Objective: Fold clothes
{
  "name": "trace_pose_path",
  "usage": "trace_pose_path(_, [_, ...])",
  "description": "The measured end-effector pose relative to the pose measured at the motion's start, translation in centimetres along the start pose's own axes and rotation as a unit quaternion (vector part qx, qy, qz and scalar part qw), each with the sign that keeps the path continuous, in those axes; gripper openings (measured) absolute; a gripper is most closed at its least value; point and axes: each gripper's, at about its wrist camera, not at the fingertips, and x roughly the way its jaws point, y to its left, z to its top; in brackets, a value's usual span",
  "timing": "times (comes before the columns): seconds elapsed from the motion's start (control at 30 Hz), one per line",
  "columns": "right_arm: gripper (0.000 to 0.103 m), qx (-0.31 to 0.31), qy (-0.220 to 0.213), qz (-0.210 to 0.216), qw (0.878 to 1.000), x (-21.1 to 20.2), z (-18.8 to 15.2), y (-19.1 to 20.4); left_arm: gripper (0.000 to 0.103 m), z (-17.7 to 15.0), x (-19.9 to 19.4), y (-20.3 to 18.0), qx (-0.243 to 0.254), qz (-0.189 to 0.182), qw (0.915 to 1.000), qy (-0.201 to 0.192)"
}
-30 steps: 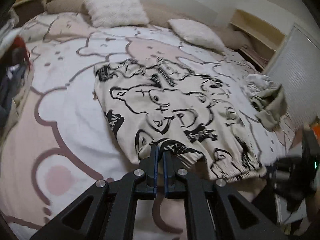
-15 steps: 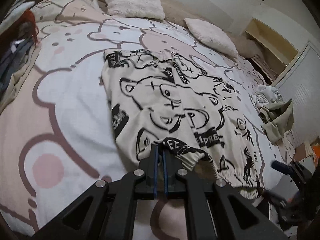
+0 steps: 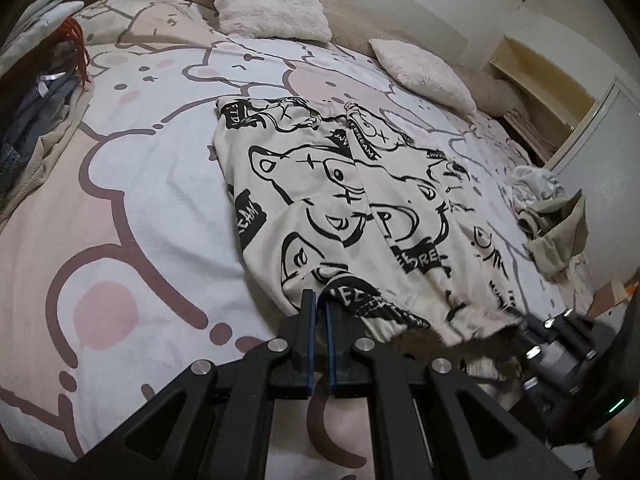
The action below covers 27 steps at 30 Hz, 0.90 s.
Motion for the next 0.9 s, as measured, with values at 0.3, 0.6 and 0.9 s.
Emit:
trace_pose_path(0.3, [0.008, 0.243, -0.02, 0.071, 0.967, -1.7, 1.7, -10.1, 0.077, -2.4, -2.3, -2.1, 0.015, 0.022, 0.9995, -0.019])
trace_pose_path(0.6, [0.008, 0.315, -0.04, 0.089, 0.944, -2.0, 0.5, -13.6, 0.076, -3.6, 0.3, -7.5, 0.104, 0.046, 0.9935, -0.01])
trace_pose_path(0.9, [0.008, 0.315, -0.051, 0.102, 0.942, -2.7, 0.1, -13.4, 0.018, -1.8, 4.3, -7.5, 0.12, 0.084, 0.989, 0.018])
